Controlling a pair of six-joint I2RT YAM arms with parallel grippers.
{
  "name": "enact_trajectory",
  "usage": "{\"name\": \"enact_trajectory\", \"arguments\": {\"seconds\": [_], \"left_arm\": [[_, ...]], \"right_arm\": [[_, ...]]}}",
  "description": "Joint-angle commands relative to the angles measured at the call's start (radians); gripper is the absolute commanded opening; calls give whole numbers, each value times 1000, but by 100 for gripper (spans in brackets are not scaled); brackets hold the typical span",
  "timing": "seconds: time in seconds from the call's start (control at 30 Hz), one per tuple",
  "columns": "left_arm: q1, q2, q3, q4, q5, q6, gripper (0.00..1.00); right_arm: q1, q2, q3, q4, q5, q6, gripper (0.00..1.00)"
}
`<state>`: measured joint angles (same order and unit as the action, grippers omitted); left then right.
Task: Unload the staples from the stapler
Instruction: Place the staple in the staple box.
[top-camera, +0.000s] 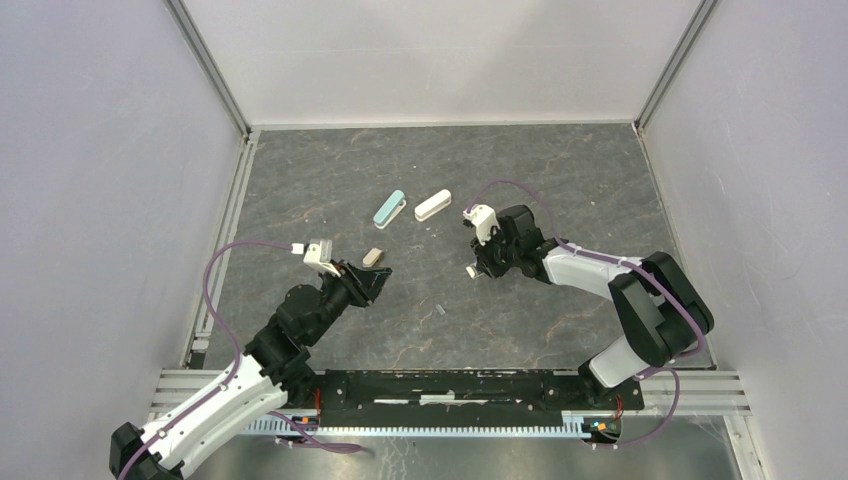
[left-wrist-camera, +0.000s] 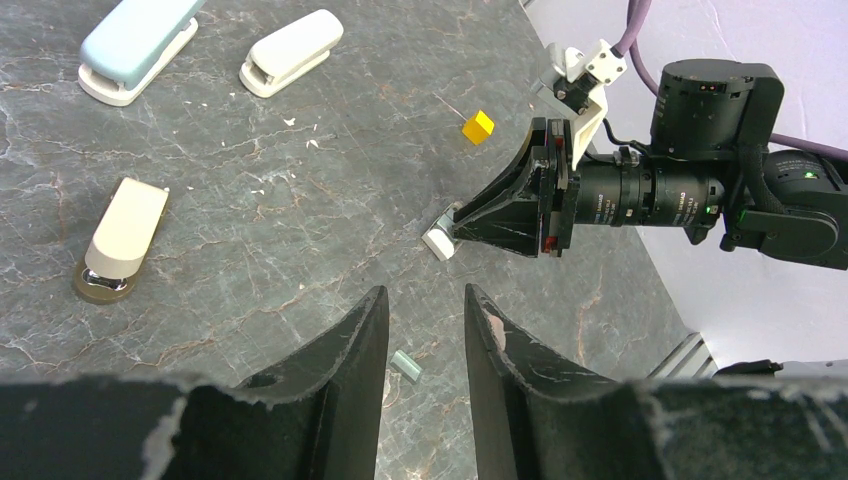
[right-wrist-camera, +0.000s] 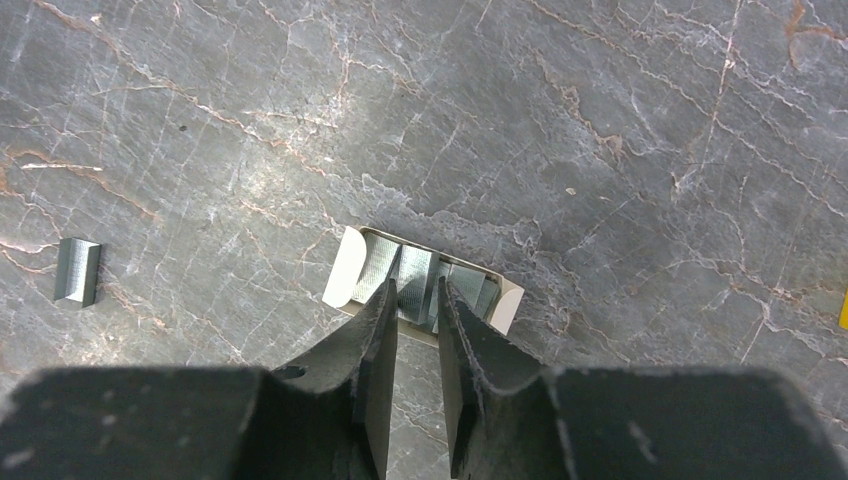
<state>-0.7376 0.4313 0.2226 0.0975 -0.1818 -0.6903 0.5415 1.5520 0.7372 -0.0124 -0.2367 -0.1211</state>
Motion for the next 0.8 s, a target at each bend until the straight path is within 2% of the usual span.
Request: {"name": "enact_trajectory", "arguments": {"seconds": [0.0,0.43,0.77], "left_arm": [[-4,3,20,7,-15,-33,41],[-4,-8,17,2,-16,-33,41],[-4,-8,20,-1,-15,-31,41]], "right_arm": [[4,-23,4,22,32,-13,25],[4,-64,-7,31,37,-6,22],[2,-38,-4,23,31,-5,21]]}}
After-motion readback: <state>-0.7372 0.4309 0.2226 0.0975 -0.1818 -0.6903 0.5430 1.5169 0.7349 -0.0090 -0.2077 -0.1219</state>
